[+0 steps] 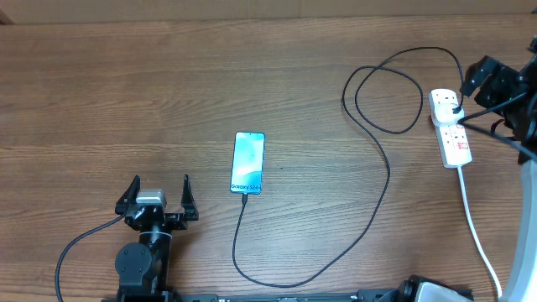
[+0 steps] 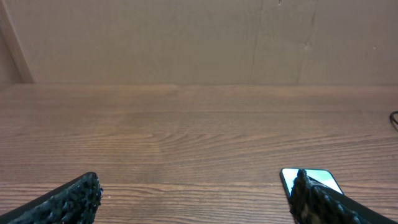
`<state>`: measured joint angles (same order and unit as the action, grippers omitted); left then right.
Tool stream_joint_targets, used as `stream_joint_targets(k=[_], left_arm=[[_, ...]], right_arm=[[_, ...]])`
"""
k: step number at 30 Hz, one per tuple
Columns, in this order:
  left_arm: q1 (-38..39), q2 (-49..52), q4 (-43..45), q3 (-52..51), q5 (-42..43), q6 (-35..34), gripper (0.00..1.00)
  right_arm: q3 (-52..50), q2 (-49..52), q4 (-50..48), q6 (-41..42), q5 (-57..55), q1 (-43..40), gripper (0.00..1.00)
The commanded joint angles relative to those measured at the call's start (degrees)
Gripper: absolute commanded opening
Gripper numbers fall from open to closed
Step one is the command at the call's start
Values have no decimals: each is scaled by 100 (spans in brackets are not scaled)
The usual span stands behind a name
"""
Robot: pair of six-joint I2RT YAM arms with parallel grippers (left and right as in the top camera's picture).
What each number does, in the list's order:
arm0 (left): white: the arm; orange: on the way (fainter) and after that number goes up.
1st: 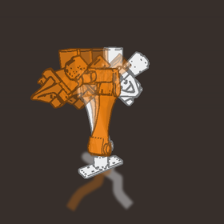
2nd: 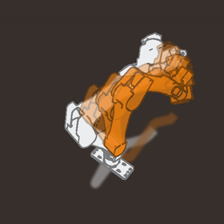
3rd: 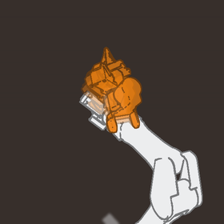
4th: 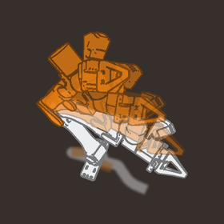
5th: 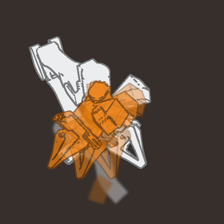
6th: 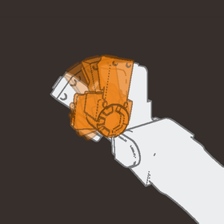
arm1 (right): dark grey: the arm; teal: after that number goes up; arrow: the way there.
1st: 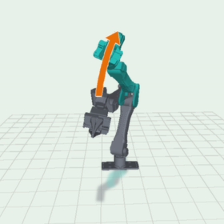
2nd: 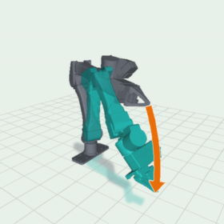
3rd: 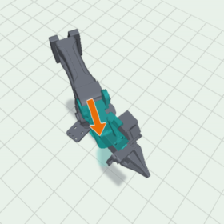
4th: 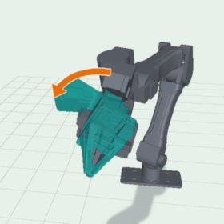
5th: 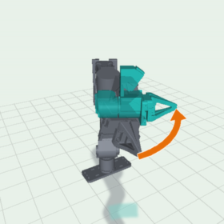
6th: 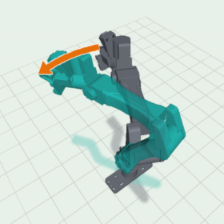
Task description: Plug charger to phone and switch on socket
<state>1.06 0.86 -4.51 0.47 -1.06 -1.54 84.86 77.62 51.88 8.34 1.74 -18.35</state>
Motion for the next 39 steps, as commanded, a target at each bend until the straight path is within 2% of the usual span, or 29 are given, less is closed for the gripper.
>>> stream_joint_targets(k=[1, 17, 26, 33, 39], left_arm=[[-42, -63, 4, -15, 59, -103, 100], [-42, -61, 4, -17, 61, -103, 100], [-42, -61, 4, -15, 59, -105, 100], [-42, -61, 4, -17, 61, -103, 100], [-42, -61, 4, -15, 59, -103, 100]], right_arm=[[142, -459, -31, 13, 33, 114, 100], [142, -1810, -28, 13, 33, 138, 100], [136, -1849, 92, 13, 31, 348, 100], [133, -1838, 564, 13, 33, 940, 100], [131, -1834, 942, 13, 31, 1036, 100]])
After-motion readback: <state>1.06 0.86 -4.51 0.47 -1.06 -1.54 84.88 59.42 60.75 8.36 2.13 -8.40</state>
